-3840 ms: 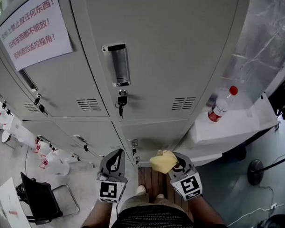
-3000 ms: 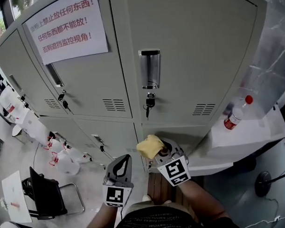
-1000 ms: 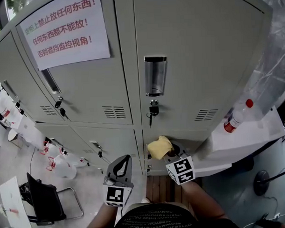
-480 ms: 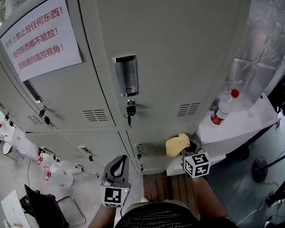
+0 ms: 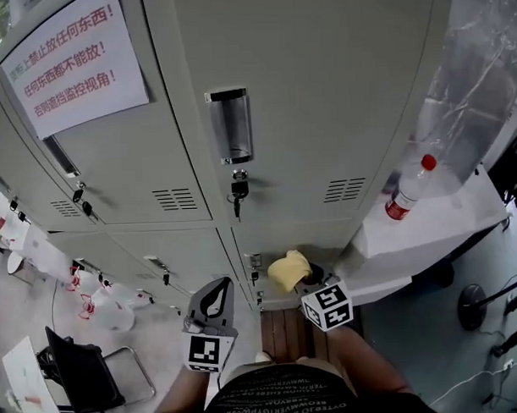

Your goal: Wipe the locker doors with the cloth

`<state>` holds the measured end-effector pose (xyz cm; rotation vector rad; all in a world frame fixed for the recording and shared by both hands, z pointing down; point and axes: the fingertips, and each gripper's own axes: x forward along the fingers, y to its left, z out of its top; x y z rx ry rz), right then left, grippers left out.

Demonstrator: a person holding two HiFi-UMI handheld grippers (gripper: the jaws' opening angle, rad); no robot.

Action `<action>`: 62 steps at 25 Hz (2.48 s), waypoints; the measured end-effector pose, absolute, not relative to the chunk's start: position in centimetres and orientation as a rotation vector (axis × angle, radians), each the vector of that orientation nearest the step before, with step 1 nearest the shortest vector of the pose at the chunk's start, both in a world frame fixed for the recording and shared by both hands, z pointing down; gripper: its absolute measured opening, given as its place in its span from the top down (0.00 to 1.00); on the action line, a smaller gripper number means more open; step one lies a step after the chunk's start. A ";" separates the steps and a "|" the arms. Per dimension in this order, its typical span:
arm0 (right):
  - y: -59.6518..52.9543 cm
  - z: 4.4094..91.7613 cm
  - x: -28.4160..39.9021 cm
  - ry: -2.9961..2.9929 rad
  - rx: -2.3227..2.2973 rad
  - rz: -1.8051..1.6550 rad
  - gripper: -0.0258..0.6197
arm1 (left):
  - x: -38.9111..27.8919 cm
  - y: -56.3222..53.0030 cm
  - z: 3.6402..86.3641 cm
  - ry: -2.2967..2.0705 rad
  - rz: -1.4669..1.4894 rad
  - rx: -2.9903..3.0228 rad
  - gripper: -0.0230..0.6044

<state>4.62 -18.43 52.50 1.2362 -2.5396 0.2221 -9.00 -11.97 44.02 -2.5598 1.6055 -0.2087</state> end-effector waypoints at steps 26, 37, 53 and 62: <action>-21.7 58.9 15.3 -2.280 1.443 0.279 0.83 | -10.5 -12.5 44.6 1.629 -0.222 -2.529 0.96; -18.9 64.4 5.3 -2.316 1.142 0.272 0.83 | -11.8 -12.2 45.4 1.676 -0.252 -2.536 0.96; -20.8 73.1 0.8 -2.198 1.011 0.264 0.83 | -15.1 -10.6 45.9 1.763 -0.282 -2.489 0.96; -21.6 75.2 14.4 -2.016 1.251 0.390 0.83 | -12.0 -12.0 45.8 1.679 -0.268 -2.537 0.96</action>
